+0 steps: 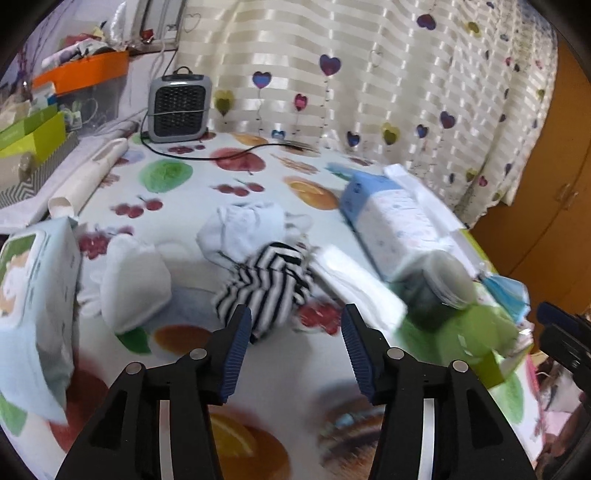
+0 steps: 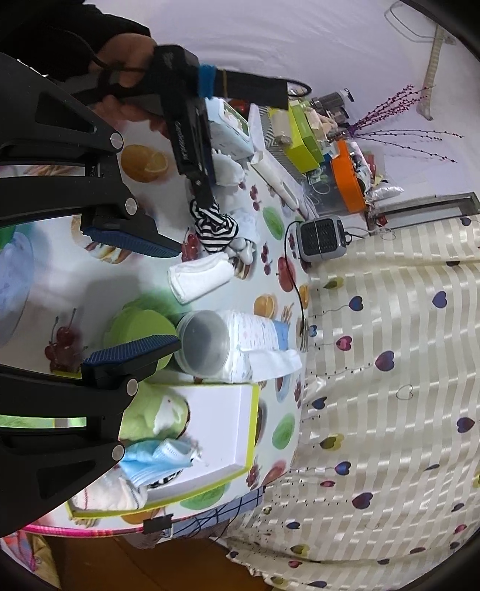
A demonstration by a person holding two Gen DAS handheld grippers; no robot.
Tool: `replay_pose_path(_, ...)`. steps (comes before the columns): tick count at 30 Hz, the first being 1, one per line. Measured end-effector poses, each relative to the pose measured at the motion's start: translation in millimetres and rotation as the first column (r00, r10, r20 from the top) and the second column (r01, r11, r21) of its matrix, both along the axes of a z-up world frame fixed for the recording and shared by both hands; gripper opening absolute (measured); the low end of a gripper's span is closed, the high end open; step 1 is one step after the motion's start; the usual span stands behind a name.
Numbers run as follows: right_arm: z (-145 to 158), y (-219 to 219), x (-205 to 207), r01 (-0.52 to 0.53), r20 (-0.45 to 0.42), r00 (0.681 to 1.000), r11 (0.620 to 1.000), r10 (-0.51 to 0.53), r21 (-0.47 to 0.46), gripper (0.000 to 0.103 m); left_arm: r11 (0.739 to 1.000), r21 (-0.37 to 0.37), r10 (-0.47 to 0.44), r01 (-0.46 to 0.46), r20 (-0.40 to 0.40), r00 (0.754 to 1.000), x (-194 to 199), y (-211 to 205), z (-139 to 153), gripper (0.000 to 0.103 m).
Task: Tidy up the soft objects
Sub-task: 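Grasp the black-and-white striped sock on the table with the left gripper, then lift the striped sock with the left gripper while the right gripper grasps the folded white towel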
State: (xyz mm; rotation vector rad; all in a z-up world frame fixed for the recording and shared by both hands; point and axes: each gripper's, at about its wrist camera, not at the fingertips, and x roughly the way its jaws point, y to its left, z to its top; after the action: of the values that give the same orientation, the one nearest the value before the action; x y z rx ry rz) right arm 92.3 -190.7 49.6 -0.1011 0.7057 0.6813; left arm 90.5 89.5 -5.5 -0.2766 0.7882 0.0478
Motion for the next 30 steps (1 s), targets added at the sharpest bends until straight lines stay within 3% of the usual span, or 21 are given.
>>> replay_pose_path(12,-3,31,18,-0.048,-0.002,0.999,0.999,0.048,-0.016,0.045,0.999,0.044,0.004,0.0,-0.087,0.996,39,9,-32,0.051)
replay_pose_path(16,-6,49,26,-0.081,-0.009,0.997,0.996,0.081,-0.039,0.045,0.997,0.076,0.007,0.0,-0.097,0.995,37,7,-37,0.025)
replay_pose_path(18,-9,60,32,-0.099,-0.013,0.995,0.993,0.098,-0.063,0.045,0.999,0.046,-0.002,0.007,-0.097,0.995,34,10,-37,0.017)
replay_pose_path(24,-22,97,52,-0.153,-0.041,0.988,0.972,0.149,-0.178,0.045,1.0,-0.009,-0.001,0.0,-0.073,0.997,15,18,-33,0.014)
replay_pose_path(30,-42,132,71,-0.223,-0.081,0.975,0.922,0.208,-0.317,0.045,0.999,-0.045,0.016,-0.018,-0.037,0.999,-4,27,-23,0.014)
